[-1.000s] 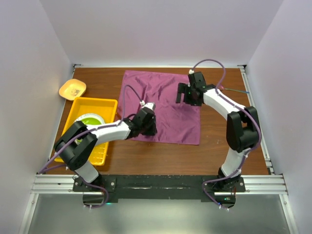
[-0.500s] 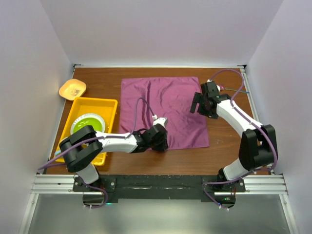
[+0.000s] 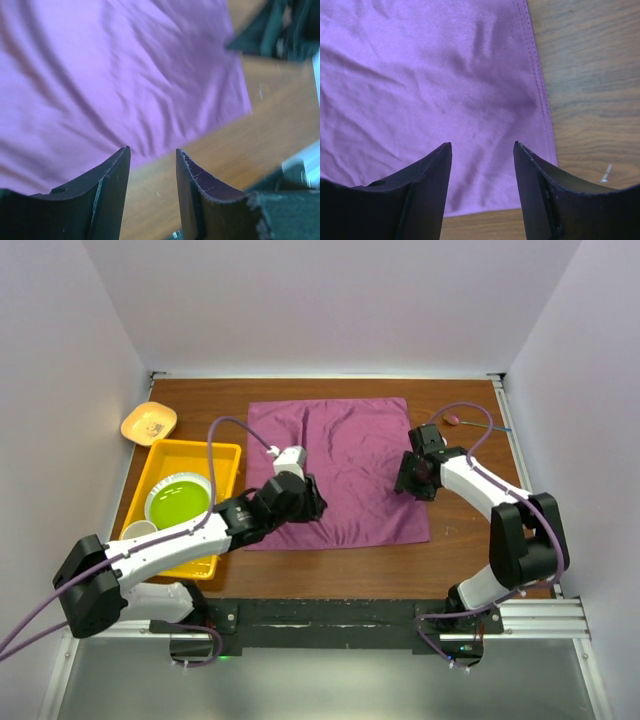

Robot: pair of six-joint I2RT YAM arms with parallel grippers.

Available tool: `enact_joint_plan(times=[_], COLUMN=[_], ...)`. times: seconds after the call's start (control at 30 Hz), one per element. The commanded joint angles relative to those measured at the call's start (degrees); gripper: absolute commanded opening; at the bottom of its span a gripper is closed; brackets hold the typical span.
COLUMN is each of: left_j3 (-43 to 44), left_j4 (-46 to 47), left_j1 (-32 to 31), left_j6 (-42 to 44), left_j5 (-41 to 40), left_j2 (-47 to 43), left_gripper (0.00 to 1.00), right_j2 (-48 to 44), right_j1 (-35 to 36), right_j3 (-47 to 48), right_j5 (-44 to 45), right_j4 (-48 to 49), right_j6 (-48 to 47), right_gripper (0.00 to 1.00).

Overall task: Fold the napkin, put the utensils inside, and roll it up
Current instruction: Flatten the napkin out

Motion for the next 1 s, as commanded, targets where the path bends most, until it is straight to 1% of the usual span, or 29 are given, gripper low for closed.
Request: enact_joint_plan(times=[0.0, 0.2, 0.3, 0.47, 0.6, 0.63, 0.7, 0.73, 0.77, 0.83, 0.87, 0.93, 0.97], left_j3=[-1.1, -1.2, -1.3, -1.4, -1.4, -1.3, -1.4, -1.7, -1.9, -3.1, -3.7, -4.9, -5.2], left_j4=[-3.0, -5.2, -5.5, -5.1, -5.0, -5.0, -4.6, -4.1, -3.5, -1.2, -0.1, 1.7, 2.0], left_j1=[7.4, 11.0, 13.2, 16.1, 17.9, 18.1, 18.4, 18.3, 18.4, 18.4, 18.3, 18.2, 18.1], left_j6=[2.4, 4.4, 4.3, 4.2, 4.9, 5.2, 5.4, 5.5, 5.5, 5.6, 5.6, 5.0, 4.9], left_j5=[-0.8, -2.1, -1.4, 0.6, 1.2, 1.4, 2.2, 2.9, 4.6, 6.6, 8.3, 9.5, 10.2], left_j2=[-1.5, -2.6, -2.5, -2.1, -1.9, -1.6, -1.0, -0.5, 0.1, 2.4, 3.1, 5.3, 6.0], left_gripper=[0.47, 0.47, 0.47, 0.49, 0.49, 0.49, 0.49, 0.49, 0.49, 0.49, 0.47, 0.47, 0.46], right_j2=[2.2, 3.7, 3.5, 2.7, -1.6, -4.1, -6.7, -8.8, -9.4, -8.7, -5.7, -1.2, 3.4], right_j1=[0.0, -0.5, -0.9, -3.0, -3.9, -3.9, -3.9, -3.9, -3.8, -3.8, -3.9, -3.9, -4.0], right_j3=[-1.0, -4.1, -5.7, -8.9, -12.0, -12.5, -12.7, -12.6, -12.3, -9.7, -5.1, 0.4, 6.4], right_j5=[1.1, 3.2, 6.7, 9.8, 13.0, 13.7, 13.0, 10.9, 5.6, 4.5, 4.1, 4.0, 4.4], right_j4=[3.8, 5.6, 4.6, 0.7, -1.7, -2.4, -1.9, 0.1, 6.1, 8.8, 8.8, 9.0, 8.3], right_j6=[6.2, 11.5, 13.5, 16.0, 17.6, 18.0, 15.8, 13.0, 7.9, 5.1, 3.3, 1.2, 0.1], right_gripper=[0.55, 0.53, 0.52, 0.51, 0.50, 0.50, 0.50, 0.53, 0.55, 0.62, 0.67, 0.74, 0.76])
